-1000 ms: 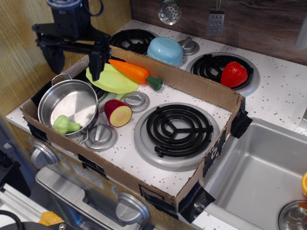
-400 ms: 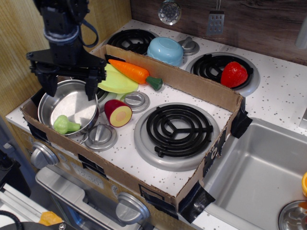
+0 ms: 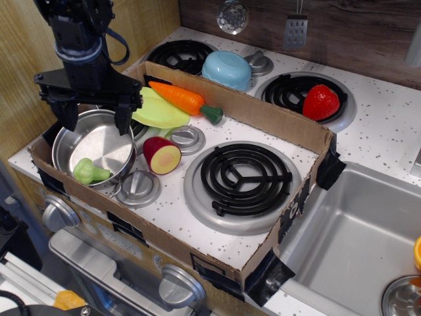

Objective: Take broccoli out of pan

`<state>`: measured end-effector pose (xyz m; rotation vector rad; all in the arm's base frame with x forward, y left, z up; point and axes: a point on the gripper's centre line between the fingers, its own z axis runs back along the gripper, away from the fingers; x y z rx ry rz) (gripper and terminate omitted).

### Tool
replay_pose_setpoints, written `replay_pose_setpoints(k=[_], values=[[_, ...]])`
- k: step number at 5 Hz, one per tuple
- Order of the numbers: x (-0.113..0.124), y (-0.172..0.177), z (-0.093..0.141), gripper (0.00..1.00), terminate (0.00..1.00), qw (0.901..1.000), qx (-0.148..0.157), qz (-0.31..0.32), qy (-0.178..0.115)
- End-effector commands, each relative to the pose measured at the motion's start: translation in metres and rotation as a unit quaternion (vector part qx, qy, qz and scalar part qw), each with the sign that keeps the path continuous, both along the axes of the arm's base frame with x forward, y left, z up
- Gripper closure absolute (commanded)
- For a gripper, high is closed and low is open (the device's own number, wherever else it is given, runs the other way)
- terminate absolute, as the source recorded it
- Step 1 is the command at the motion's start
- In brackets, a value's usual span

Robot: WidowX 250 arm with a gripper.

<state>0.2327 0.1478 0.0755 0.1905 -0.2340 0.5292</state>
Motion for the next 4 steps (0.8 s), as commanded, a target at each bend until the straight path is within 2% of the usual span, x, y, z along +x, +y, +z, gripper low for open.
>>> replay_pose_setpoints(k=[1,2,3,4], values=[[-0.003,0.015,-0.011,0.0,0.0,0.9988,0.012,-0.001,-0.048],[-0.01,0.022,-0.017,0.0,0.0,0.9993,0.006,-0.007,-0.036],[-0.015,0.023,-0.021,0.0,0.0,0.9992,0.007,0.0,-0.039],[-0.015,0.023,-0.029,0.0,0.0,0.9995,-0.005,-0.008,-0.032]])
